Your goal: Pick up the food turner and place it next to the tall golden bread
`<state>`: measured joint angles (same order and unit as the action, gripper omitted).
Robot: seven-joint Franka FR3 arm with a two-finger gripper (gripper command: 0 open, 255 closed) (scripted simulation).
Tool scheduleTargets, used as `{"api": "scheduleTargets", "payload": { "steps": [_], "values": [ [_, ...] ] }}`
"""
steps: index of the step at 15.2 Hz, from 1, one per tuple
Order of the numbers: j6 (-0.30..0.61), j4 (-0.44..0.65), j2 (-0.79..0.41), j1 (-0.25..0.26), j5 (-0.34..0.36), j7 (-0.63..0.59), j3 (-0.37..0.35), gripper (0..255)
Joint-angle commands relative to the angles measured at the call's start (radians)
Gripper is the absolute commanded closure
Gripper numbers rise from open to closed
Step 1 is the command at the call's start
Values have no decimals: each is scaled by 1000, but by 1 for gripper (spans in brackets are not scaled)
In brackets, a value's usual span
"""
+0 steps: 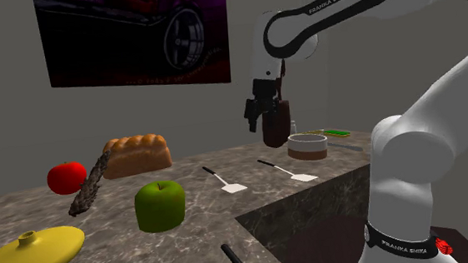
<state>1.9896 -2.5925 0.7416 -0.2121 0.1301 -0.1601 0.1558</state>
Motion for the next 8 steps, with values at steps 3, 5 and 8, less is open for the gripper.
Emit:
{"api": "scheduleTargets", "payload": {
  "steps": [3,5,8],
  "values": [
    [95,-62,-53,-59,33,-8,57,0],
    [140,-88,-81,-88,49,-15,84,0],
    [210,-122,-132,-131,71,-23,125,0]
  ]
}}
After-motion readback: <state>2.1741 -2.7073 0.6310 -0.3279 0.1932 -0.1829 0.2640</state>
